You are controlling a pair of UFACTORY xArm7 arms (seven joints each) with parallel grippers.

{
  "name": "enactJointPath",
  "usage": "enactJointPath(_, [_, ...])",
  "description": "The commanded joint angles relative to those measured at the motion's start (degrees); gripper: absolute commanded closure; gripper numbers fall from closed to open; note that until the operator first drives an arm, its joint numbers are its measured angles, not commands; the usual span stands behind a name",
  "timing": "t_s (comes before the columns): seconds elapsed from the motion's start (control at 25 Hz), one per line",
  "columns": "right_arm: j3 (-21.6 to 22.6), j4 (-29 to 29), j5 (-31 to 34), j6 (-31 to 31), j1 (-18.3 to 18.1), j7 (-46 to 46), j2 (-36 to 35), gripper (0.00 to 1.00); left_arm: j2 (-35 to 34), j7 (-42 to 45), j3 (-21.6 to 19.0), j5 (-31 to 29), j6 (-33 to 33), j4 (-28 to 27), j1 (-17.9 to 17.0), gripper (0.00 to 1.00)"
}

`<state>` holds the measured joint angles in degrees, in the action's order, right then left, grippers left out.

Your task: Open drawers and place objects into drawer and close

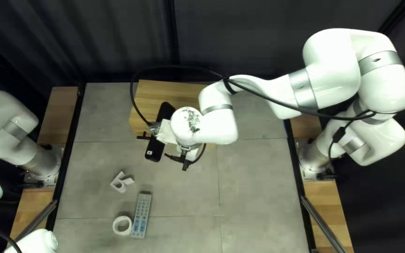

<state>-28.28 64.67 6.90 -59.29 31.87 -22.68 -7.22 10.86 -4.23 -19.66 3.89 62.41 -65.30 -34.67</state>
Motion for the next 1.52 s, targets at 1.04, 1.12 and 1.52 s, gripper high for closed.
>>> enactJointPath(1.04, [-0.07, -1.63, 0.41, 3.02, -0.98, 7.02, -1.24, 0.00, 0.00, 0.00, 0.00, 0.00, 0.00, 0.00, 0.00, 0.00])
enactJointPath(1.12, [-0.11, -1.80, 0.44, 3.25, -1.05, 7.13, -1.45, 0.00, 0.00, 0.00, 0.00, 0.00, 0.00, 0.00, 0.00, 0.00])
enactJointPath(1.52, [-0.06, -1.70, 0.33, 2.94, -1.08, 6.91, -2.50, 0.00, 0.00, 0.00, 0.00, 0.00, 0.00, 0.00, 0.00, 0.00])
